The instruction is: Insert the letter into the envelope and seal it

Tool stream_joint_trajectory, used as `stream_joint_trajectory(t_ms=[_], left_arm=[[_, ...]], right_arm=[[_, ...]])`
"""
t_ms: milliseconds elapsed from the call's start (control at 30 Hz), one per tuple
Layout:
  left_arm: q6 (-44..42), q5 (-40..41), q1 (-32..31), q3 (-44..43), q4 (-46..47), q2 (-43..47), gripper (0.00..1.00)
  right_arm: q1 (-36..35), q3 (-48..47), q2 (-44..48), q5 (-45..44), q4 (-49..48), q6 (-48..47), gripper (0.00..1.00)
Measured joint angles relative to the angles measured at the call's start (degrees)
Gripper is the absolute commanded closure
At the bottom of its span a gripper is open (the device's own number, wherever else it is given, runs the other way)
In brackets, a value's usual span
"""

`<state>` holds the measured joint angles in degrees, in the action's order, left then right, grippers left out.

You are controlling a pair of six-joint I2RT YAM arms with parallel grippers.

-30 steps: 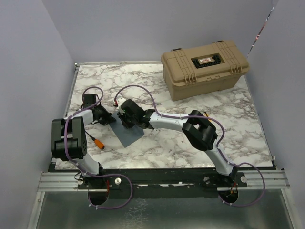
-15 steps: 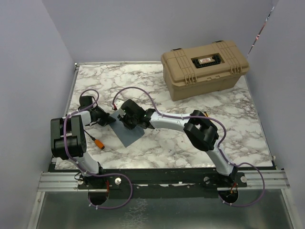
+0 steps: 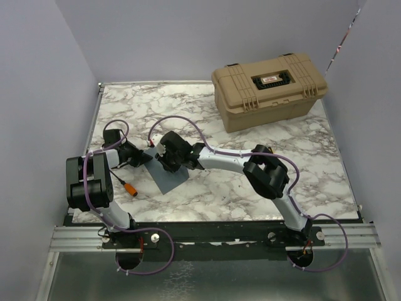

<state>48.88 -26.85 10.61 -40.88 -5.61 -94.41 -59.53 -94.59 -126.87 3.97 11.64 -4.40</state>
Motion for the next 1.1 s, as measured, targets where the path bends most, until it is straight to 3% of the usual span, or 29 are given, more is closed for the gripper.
stream_joint_trajectory(t_ms=[333,800,1100], left_arm=[[0.17,-0.24,0.15,0.9,1.38,0.33,1.0],[3.3,-0.42,0.28,2.01,3.19,0.5,1.0],[4.68,-0.35,0.31,2.95,4.55,0.85,1.0]], right_arm=[[0.66,-8.0,-5.09,-4.37,1.6,5.4,1.0],[0.44,1.27,0.92,-0.59,0.92,5.81,1.0],[0.44,-0.37,0.17,0.13,2.69,6.58,1.0]])
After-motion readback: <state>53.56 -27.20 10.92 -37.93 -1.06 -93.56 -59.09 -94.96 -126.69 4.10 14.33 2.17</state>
